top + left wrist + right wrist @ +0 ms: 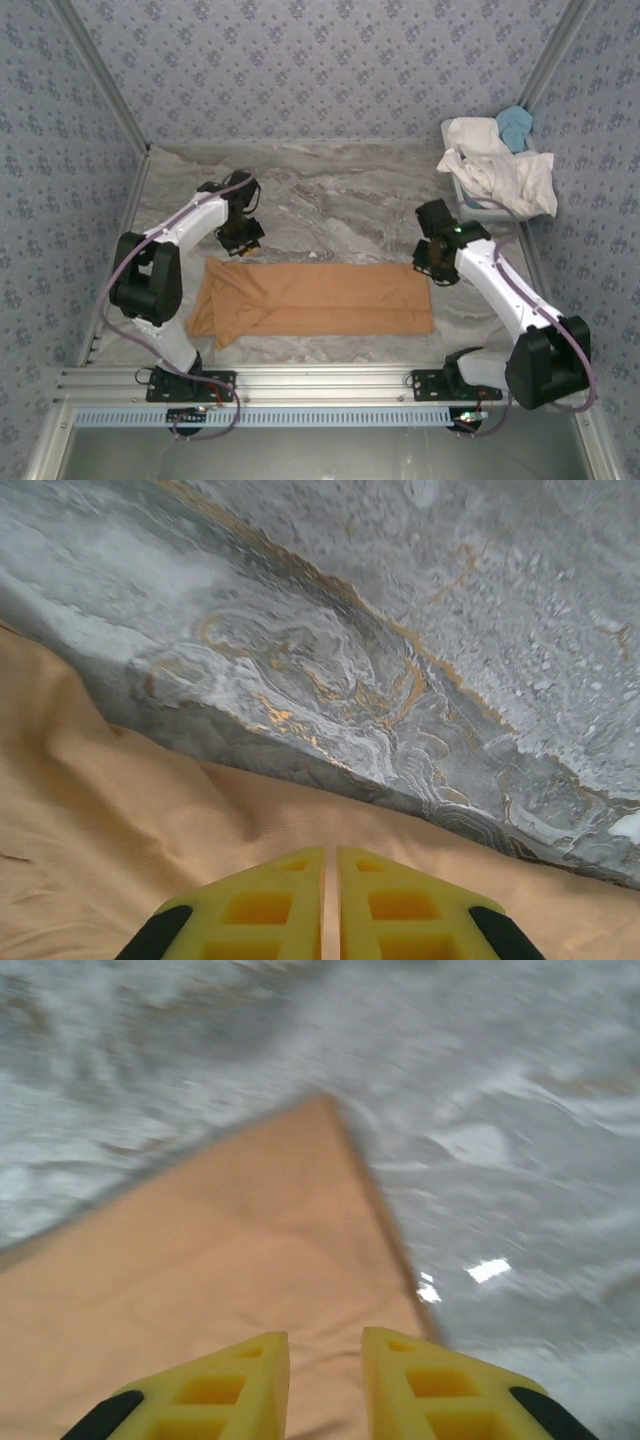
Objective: Fold and stack the t-shirts
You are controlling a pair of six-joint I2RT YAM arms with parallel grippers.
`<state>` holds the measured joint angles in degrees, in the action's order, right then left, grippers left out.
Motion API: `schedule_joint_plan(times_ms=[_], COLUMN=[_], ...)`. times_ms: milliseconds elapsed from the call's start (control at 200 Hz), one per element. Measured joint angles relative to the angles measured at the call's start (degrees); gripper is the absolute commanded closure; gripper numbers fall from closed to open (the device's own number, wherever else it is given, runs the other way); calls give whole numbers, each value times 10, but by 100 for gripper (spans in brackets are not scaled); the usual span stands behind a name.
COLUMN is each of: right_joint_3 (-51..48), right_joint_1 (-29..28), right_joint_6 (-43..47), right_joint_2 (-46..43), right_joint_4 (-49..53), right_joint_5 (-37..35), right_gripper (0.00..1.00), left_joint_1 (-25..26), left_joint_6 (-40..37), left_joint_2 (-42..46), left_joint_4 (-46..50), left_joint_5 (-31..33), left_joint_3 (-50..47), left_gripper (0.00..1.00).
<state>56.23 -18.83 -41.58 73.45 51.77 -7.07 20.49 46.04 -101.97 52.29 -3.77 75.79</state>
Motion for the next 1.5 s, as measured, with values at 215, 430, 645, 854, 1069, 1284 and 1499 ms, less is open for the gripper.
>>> schedule_joint_plan(times_ms=[215, 430, 645, 854, 1069, 1284, 1499], right_joint_3=[-4, 14, 87, 208, 221, 175, 120], right_joint_1=[-33, -12, 50, 88, 75, 14, -57], right_joint_6=[-2, -7, -6, 35, 84, 109, 105], right_joint_2=[130, 237, 308, 390, 344, 207, 178], right_joint_4=[-90, -110, -100, -115, -132, -182, -232], right_joint_5=[56, 89, 124, 140, 136, 198, 265], right_gripper=[79, 81, 81, 70, 53, 49, 49], left_joint_1=[26, 23, 14, -2, -7, -32, -38], left_joint_6=[1, 0, -23, -58, -92, -143, -195], left_joint_2=[-64, -110, -190, -243, -103, 44, 2], left_joint_4=[0, 0, 21, 0, -30, -60, -93], left_joint_5=[-27, -47, -75, -67, -20, -68, -103], left_joint_3=[2, 17, 136, 232, 96, -61, -114], left_gripper=[93, 94, 93, 70, 52, 53, 56])
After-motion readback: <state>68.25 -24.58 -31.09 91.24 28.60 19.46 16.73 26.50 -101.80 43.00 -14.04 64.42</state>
